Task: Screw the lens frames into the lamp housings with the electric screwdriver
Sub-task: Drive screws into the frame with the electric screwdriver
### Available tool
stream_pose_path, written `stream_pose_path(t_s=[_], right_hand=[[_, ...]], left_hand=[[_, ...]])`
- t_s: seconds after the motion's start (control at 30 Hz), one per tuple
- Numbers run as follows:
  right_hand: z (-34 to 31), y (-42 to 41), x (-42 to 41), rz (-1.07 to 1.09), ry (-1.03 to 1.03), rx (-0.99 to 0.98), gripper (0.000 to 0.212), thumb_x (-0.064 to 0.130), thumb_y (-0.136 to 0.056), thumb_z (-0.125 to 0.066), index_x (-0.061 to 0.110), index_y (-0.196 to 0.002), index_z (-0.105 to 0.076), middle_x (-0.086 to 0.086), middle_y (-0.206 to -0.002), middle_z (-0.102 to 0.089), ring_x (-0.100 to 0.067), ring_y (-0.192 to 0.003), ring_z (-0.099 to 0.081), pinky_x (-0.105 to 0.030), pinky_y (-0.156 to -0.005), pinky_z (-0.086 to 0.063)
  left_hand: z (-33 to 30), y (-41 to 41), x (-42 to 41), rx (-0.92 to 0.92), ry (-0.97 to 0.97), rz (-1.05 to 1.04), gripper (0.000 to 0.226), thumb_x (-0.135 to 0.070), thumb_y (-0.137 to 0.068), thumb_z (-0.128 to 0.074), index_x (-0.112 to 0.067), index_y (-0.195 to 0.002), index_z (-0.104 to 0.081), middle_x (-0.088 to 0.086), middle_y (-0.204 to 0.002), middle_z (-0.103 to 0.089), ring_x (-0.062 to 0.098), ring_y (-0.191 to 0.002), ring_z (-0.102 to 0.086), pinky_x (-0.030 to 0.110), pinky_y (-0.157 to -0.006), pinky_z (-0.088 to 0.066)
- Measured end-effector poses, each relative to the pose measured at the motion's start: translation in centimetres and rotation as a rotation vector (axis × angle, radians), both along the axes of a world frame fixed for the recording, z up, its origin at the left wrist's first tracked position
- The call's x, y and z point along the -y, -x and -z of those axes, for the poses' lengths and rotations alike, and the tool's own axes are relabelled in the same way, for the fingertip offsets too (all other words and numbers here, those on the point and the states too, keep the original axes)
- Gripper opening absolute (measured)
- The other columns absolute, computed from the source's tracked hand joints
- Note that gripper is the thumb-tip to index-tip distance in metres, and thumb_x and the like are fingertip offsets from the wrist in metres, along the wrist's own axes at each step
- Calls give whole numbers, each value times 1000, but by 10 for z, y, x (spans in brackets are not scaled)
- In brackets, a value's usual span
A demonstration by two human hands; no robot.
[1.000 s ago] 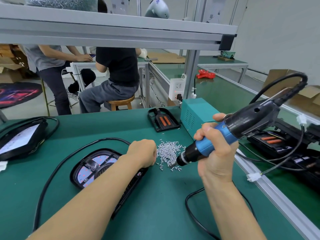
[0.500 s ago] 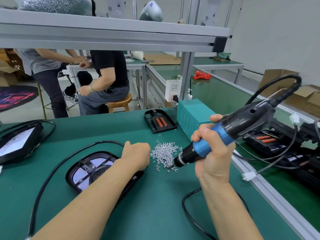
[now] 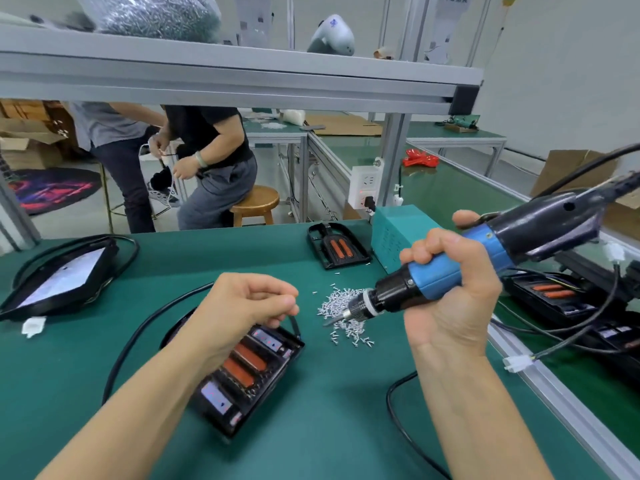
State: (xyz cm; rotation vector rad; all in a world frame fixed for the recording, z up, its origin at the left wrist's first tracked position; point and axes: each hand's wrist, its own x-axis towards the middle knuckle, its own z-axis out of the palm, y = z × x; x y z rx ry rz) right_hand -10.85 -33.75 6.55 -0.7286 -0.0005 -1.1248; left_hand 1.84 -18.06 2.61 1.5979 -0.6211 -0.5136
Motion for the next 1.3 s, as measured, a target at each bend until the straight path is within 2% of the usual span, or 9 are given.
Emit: stream_pose_path(t_s=[0.23,0.4,0.5,0.6,0.8,0.93,1.07,1.17,1.3], right_hand=[[-17,-24,-48,-186,3,65,21,6,-72,-48,18,-89,-50,5,-56,-45,-10,-48,-44,-21,-56,-43],[-16,-35,-77,-264,30,35,22,6,-73,-49,19,-90,-51,5,-56,-47,-9,-48,-45,-22,-57,-44],[-12,-37,-89,-290,46,17,22,6,-73,-49,19,-91,-50,5,-56,-47,-9,-48,-45,-22,-57,-43],[-9,-38,-96,-302,65,-5,23,5,-73,-49,18,-91,-50,5,-56,-47,-10,-48,-45,-23,-56,-43],[2,-35,-101,-296,112,-54,22,5,-73,-47,19,-90,-50,5,-55,-47,-10,-47,-45,-22,-55,-44],[13,-30,-101,-274,158,-101,23,4,-73,-47,19,-90,-51,4,-56,-46,-12,-48,-45,-23,-57,-44],[28,-26,-102,-244,217,-167,27,3,-71,-53,19,-93,-51,3,-58,-46,-14,-50,-46,-25,-58,-44],[34,-27,-103,-252,264,-192,32,12,-64,-61,19,-94,-52,2,-60,-47,-15,-51,-47,-27,-58,-44],[40,-30,-109,-251,318,-208,31,4,-64,-58,20,-91,-55,1,-58,-48,-17,-51,-45,-28,-57,-44]], left_hand=[[2,15,-63,83,-64,-53,13,-3,-78,-74,-14,-85,-71,8,-75,-74,16,-71,-67,19,-74,-50],[5,24,-89,113,-22,-106,11,-8,-76,-76,-19,-79,-74,5,-75,-75,26,-76,-69,42,-83,-48],[8,26,-96,116,-32,-128,13,-16,-71,-81,-25,-79,-74,2,-75,-75,29,-82,-70,46,-90,-50],[14,28,-100,119,-32,-118,11,-27,-66,-73,-29,-77,-75,-1,-75,-75,32,-85,-67,52,-92,-49],[31,31,-104,140,-87,-103,7,-25,-72,-76,-30,-76,-74,-2,-74,-74,31,-85,-65,48,-90,-48],[41,33,-105,435,-238,-105,16,-19,-82,-72,-34,-77,-70,-10,-74,-70,10,-78,-60,26,-81,-44],[44,32,-103,839,-423,-30,7,-24,-88,-66,-29,-84,-71,-18,-89,-65,6,-91,-53,24,-85,-29],[44,30,-101,907,-522,-9,10,-31,-90,-61,-31,-88,-70,-17,-92,-63,5,-93,-49,24,-87,-27],[36,22,-92,952,-697,44,11,-33,-90,-57,-34,-91,-68,-18,-88,-58,5,-92,-49,24,-82,-20]])
